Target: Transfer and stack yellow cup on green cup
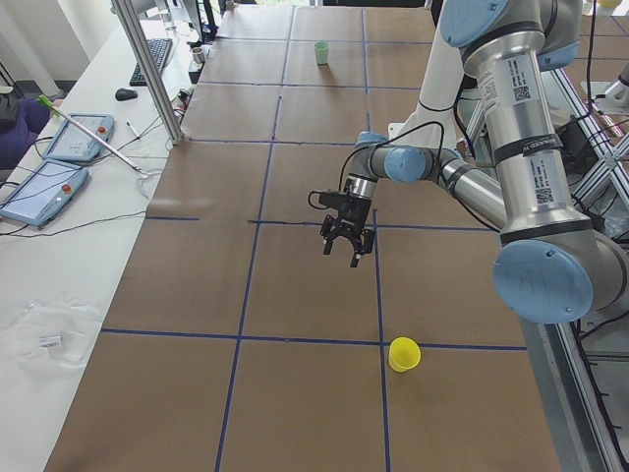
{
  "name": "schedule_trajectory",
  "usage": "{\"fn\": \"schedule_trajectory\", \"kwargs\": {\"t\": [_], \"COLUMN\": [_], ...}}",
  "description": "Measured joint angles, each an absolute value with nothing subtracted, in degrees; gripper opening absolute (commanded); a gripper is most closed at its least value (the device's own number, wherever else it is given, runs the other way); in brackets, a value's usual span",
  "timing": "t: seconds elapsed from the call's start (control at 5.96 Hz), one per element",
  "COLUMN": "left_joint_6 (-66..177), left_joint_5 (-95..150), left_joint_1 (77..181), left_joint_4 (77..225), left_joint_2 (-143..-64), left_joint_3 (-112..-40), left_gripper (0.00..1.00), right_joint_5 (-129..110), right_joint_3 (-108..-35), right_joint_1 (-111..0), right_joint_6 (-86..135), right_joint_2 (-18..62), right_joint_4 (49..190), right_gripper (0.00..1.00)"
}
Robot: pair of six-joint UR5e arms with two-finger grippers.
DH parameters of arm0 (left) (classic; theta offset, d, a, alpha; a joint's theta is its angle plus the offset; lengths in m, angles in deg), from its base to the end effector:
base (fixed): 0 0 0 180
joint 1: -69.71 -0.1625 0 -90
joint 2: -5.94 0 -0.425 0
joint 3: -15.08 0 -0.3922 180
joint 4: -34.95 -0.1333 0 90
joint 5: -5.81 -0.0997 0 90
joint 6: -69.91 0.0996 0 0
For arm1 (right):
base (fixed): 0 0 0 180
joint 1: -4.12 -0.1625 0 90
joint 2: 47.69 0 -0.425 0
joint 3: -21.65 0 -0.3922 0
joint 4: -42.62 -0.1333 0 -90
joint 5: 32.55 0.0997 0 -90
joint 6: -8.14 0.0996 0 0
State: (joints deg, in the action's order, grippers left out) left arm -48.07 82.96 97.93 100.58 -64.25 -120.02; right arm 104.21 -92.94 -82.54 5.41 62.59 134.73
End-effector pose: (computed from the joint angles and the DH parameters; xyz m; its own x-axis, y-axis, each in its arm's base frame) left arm 0.2013 -0.2844 0.4903 0.5603 -0.8198 -0.1185 0.8233 0.5353 0.1888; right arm 0.0405 -0.3490 0.5960 0.6787 -0.1153 0.7253 0.0906 0.9932 0.0730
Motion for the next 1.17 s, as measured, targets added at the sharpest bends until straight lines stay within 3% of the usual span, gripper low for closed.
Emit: {"fn": "schedule_trajectory", "kwargs": {"t": [0.5, 1.17], "left_joint_6": [-83.17, -107.64], "left_joint_5": [83.19, 83.78], "left_joint_1": [91.63, 83.6], "left_joint_4": [89.26, 91.09], "left_joint_2": [-64.43, -65.23], "left_joint_3": [-119.3, -104.26], "left_gripper": [1.0, 1.0], "right_joint_5": [104.21, 104.19], "right_joint_3": [-92.9, -92.96], "right_joint_1": [-82.54, -82.54], "right_joint_6": [5.18, 5.24], "right_joint_2": [62.47, 62.24], "right_joint_4": [134.73, 134.73], "right_gripper": [1.0, 1.0]}}
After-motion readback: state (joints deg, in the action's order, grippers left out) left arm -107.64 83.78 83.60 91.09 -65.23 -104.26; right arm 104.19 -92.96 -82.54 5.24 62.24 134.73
